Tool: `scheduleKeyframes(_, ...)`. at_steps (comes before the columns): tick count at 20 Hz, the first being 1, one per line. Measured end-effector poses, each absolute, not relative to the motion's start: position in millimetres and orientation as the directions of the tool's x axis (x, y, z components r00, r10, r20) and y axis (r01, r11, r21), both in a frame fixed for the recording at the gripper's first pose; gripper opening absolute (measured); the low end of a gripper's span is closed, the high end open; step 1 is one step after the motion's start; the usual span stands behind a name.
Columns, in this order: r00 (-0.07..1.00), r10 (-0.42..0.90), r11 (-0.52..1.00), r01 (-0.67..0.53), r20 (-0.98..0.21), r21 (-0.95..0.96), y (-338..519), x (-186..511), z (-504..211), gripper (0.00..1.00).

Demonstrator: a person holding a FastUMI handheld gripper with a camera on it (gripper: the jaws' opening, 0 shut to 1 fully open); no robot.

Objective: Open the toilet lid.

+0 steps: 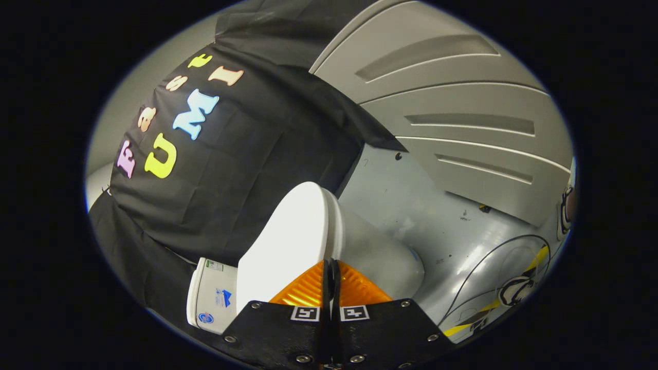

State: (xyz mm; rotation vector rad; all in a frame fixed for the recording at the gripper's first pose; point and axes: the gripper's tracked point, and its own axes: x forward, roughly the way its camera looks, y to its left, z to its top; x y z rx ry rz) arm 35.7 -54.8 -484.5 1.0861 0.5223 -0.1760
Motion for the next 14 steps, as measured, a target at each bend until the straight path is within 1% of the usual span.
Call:
scheduleKeyframes(4, 0.873, 0.100, 0.511, 0.366, -0.477, 0.778, -57, 39, -463, 0.00)
scheduleKeyframes(9, 0.871, 0.085, 0.631, 0.329, -0.484, 0.703, -58, 43, -433, 0.00)
scheduleKeyframes(14, 0.900, 0.065, 0.672, 0.280, -0.432, 0.685, -57, 47, -391, 0.00)
